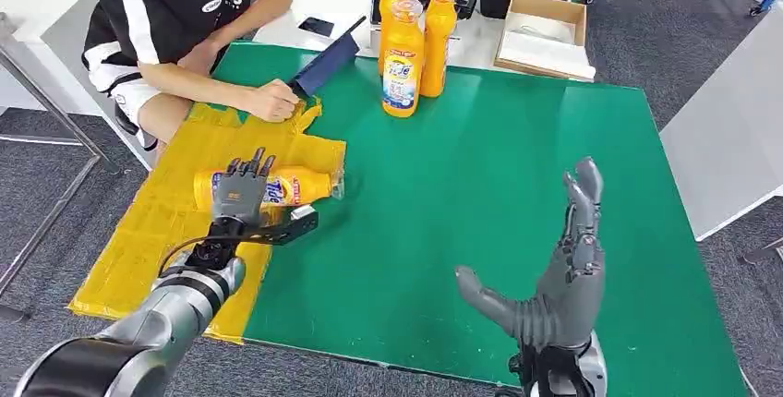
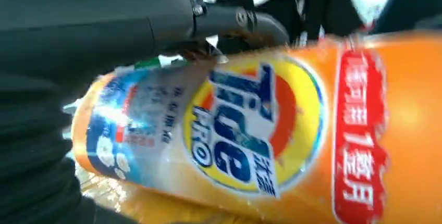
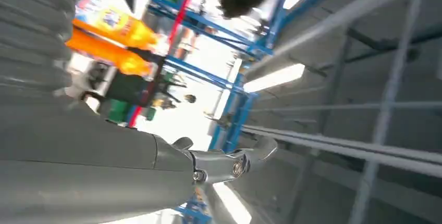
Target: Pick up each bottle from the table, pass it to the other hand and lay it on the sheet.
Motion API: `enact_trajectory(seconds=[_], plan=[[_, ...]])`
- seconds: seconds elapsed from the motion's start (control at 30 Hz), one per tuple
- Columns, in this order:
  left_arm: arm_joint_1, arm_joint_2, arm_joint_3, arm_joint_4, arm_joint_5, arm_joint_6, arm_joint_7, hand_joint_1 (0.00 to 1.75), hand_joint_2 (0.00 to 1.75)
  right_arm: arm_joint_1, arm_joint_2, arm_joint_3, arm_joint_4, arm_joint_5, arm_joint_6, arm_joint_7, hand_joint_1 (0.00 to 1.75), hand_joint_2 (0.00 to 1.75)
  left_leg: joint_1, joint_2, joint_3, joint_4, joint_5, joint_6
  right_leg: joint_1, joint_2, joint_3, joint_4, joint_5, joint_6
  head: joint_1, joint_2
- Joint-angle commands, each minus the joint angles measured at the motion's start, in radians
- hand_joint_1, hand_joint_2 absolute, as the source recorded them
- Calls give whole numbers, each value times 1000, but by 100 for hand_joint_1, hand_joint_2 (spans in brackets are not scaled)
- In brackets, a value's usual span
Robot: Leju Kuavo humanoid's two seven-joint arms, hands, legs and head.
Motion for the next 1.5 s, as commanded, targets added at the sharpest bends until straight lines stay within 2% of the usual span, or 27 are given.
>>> enact_trajectory(seconds=[0.03,0.1,0.33,0.4,0.43,0.47,0.5,0.53,0.57,0.7,0.77,0.87,1.23,1.3,1.37,1.5], plan=[[176,-91,203,-405,58,44,-240,0,175,-44,19,-71,242,3,56,93,0,175,1,1,6,-1,-3,-3,1,4,6,-2,-2,-3,0,0],[254,-151,246,-598,114,44,-352,0,175,-34,23,-81,269,-19,86,97,0,175,2,-1,6,0,-3,-2,1,3,7,-2,-3,-3,0,0],[254,-151,246,-598,114,44,-352,0,175,-34,23,-81,269,-19,86,97,0,175,1,2,1,0,-3,-3,0,4,2,-1,-2,-2,0,0],[326,-265,356,-827,162,44,-551,0,175,-9,24,-80,265,4,98,123,0,175,1,1,1,1,-4,-4,0,3,1,-1,-2,-2,0,0],[341,-344,411,-877,227,44,-672,0,175,-8,30,-77,277,7,96,126,0,175,1,0,3,1,-5,-5,1,4,3,0,-4,-4,0,0],[343,-351,378,-818,339,44,-704,0,175,-1,35,-82,278,9,90,130,0,175,2,-1,-1,1,-4,-3,1,2,0,0,-3,-2,-1,0],[385,-321,231,-818,552,-11,-687,0,175,23,45,-100,270,11,81,134,0,175,2,-4,2,2,-5,-4,1,0,3,0,-4,-2,-1,0],[438,-291,119,-884,608,-20,-623,0,175,48,45,-114,256,8,91,134,0,175,1,-4,1,-1,-3,-3,0,-2,2,-2,-4,-2,0,0],[449,-279,86,-895,611,-7,-596,0,175,57,45,-119,250,8,97,129,0,175,1,-5,5,-1,-5,-3,0,-1,6,-2,-6,-2,0,0],[437,-255,71,-868,630,10,-584,0,175,57,48,-124,247,9,103,128,0,175,1,-1,4,1,-8,-6,0,4,4,0,-6,-4,-1,0],[430,-245,67,-858,639,16,-583,0,175,54,51,-125,249,10,105,128,0,175,0,-4,0,0,-5,-5,0,-1,1,-1,-4,-3,0,0],[430,-245,67,-858,639,16,-583,0,175,54,51,-125,249,10,105,128,0,175,1,-2,3,0,-6,-6,1,3,3,-1,-5,-4,-1,0],[430,-245,67,-858,639,16,-583,0,175,54,51,-125,249,10,105,128,0,175,1,-2,4,0,-6,-5,0,3,4,-1,-5,-4,0,0],[491,-250,19,-922,872,-215,-626,0,175,74,53,-142,258,16,107,155,0,175,1,-2,4,1,-7,-6,1,3,5,-1,-6,-4,0,0],[580,-260,-18,-943,979,-379,-631,0,175,117,52,-176,260,7,110,150,0,175,1,-2,5,0,-7,-6,0,3,6,-1,-6,-4,0,0],[655,-282,-5,-844,1257,-705,-638,0,175,182,87,-271,269,-38,192,111,0,175,0,-4,8,-2,-8,-5,0,1,9,-3,-8,-4,0,0]])
